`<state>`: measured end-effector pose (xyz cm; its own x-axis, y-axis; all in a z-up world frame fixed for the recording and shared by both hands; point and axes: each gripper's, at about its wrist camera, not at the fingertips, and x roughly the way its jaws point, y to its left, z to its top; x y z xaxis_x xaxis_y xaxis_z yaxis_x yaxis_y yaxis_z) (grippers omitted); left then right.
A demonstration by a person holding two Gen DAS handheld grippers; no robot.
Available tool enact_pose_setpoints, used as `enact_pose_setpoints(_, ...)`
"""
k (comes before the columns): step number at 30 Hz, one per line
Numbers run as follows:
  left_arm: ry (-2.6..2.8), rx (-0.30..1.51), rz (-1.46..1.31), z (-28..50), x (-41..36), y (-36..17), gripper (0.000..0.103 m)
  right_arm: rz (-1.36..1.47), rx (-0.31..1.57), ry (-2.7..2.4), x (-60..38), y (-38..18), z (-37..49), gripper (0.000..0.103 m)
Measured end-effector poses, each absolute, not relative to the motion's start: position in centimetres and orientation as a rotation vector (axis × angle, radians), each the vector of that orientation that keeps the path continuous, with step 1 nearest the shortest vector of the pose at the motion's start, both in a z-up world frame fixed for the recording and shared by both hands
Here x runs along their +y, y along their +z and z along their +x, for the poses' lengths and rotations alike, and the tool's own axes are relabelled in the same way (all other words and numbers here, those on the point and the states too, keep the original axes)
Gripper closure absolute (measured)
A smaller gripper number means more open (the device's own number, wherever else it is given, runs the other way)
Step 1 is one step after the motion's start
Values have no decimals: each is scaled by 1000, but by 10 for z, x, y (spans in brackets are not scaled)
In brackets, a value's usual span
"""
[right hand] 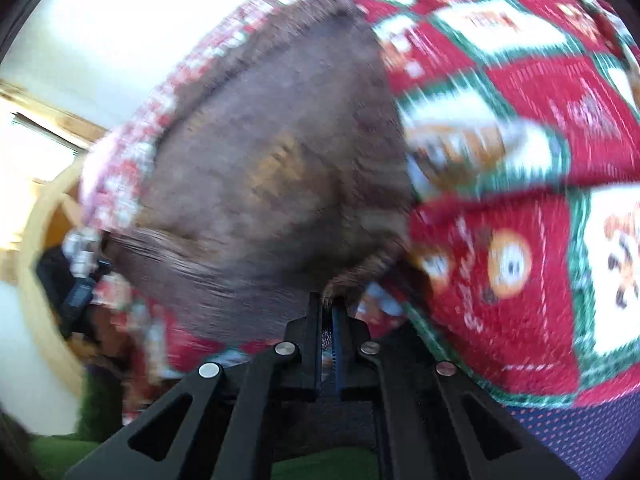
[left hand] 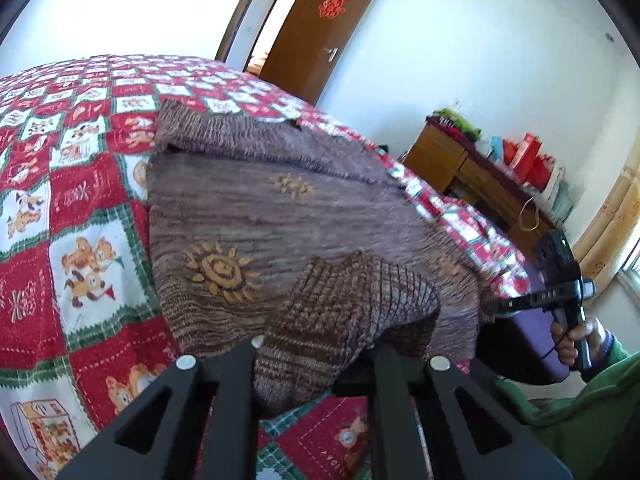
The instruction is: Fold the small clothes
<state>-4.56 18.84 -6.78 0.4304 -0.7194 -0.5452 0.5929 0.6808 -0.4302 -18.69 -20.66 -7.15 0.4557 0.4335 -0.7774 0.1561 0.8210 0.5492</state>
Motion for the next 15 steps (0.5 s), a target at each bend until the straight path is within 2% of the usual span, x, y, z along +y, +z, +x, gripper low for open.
enact_pose_setpoints(5, -799, 737, -262, -18, 199, -52, 92, 693, 985, 308, -233, -25, -159, 99)
enact_pose_setpoints(9, -731, 785, -332, 22, 201, -53, 92, 778, 901, 362, -254, -5, -107, 99)
enact_pose_setpoints(15, -556, 949, -331, 85, 184, -89, 92, 838, 866, 264, -278, -42, -30, 97)
